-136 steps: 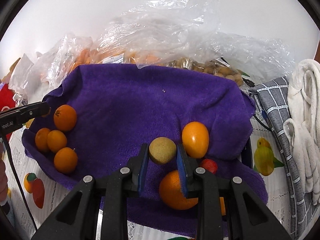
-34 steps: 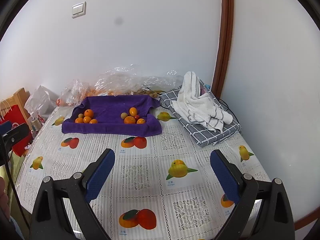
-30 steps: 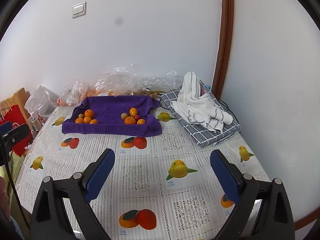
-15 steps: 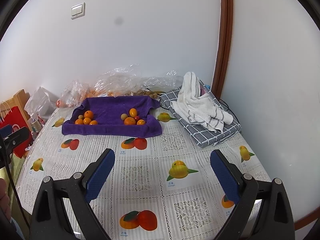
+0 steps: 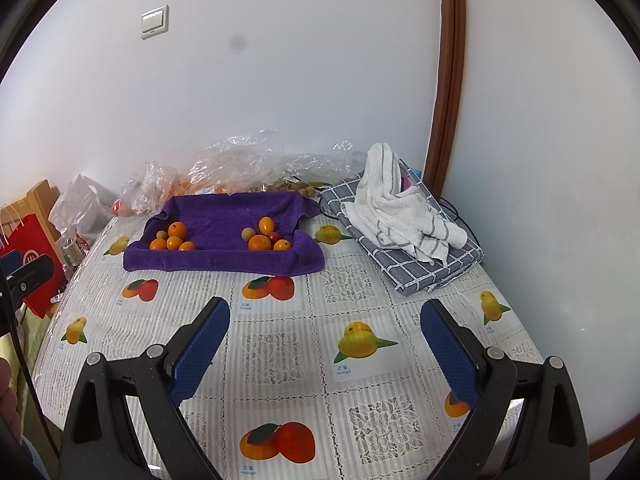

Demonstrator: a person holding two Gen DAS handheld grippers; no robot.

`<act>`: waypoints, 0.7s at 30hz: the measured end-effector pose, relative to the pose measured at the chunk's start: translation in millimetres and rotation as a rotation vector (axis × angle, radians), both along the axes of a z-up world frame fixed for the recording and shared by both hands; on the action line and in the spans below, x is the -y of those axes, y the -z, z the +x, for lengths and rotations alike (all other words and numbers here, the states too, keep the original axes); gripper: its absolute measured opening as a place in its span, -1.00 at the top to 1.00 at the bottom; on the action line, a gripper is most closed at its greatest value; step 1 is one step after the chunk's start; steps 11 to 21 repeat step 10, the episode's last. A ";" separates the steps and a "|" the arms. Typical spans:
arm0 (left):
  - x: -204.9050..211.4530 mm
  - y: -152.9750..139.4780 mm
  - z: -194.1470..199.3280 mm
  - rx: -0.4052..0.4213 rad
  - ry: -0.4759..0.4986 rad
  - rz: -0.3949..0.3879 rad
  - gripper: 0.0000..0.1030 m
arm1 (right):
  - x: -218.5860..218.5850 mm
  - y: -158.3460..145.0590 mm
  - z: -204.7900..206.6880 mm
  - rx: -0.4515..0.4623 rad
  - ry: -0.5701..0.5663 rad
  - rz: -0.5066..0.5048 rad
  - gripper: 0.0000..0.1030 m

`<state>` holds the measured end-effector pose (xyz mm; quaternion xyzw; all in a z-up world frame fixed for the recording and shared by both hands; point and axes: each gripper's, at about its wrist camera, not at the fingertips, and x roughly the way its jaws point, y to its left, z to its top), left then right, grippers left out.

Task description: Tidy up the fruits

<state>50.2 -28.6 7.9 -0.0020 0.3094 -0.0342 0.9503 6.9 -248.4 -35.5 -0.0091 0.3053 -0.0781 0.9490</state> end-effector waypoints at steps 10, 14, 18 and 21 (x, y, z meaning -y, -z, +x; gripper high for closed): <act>0.1 -0.9 -0.4 0.003 -0.004 0.006 -0.90 | -2.9 0.9 3.8 -0.002 0.008 -0.001 -0.85; 0.1 -0.9 -0.4 0.003 -0.004 0.006 -0.90 | -2.9 0.9 3.8 -0.002 0.008 -0.001 -0.85; 0.1 -0.9 -0.4 0.003 -0.004 0.006 -0.90 | -2.9 0.9 3.8 -0.002 0.008 -0.001 -0.85; 0.1 -0.9 -0.4 0.003 -0.004 0.006 -0.90 | -2.9 0.9 3.8 -0.002 0.008 -0.001 -0.85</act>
